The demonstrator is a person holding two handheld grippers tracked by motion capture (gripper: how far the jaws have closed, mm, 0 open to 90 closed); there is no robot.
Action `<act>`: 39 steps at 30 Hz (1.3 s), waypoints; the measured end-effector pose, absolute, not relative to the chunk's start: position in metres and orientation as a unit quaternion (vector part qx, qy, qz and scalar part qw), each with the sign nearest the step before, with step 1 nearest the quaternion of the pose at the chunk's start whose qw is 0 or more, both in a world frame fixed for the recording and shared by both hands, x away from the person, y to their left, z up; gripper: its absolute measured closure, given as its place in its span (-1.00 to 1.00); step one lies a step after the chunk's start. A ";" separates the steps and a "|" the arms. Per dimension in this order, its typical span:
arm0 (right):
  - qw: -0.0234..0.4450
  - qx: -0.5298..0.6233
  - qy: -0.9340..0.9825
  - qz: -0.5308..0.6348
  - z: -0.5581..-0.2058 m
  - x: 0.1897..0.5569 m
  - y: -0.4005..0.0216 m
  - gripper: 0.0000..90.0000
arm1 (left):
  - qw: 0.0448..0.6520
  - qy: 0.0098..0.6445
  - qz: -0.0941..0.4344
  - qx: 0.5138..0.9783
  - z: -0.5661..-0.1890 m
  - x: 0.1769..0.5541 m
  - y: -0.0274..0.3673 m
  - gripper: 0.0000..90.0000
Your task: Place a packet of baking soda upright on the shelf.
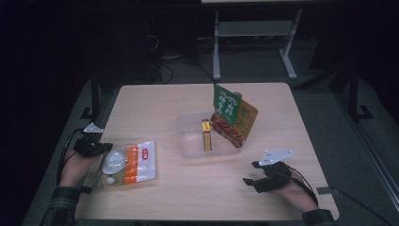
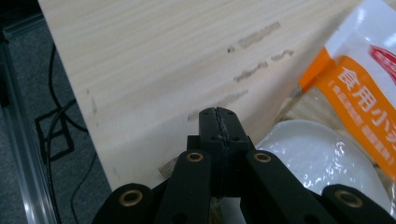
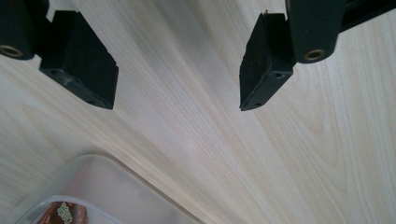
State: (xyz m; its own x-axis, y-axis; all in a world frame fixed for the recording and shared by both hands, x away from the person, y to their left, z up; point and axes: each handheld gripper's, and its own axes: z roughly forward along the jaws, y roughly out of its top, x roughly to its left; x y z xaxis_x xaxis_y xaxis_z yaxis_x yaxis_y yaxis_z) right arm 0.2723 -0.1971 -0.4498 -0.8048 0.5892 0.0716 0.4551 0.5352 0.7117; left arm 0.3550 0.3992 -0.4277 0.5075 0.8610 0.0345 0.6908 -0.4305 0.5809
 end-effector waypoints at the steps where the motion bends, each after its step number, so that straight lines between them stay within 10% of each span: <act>1: 0.089 0.299 0.872 0.378 -0.450 0.272 -0.197 -0.38 | 0.257 0.468 0.164 0.829 -0.428 0.352 0.401 1.00; 21: 0.090 0.294 0.873 0.378 -0.449 0.272 -0.195 -0.38 | 0.294 0.452 0.150 0.829 -0.425 0.282 0.387 0.96; 32: 0.088 0.291 0.876 0.375 -0.450 0.272 -0.195 -0.38 | 0.351 0.366 0.101 0.856 -0.428 0.285 0.363 -0.32; 39: 0.086 0.291 0.876 0.373 -0.450 0.272 -0.193 -0.38 | 0.317 0.345 0.058 0.882 -0.448 0.294 0.352 -0.49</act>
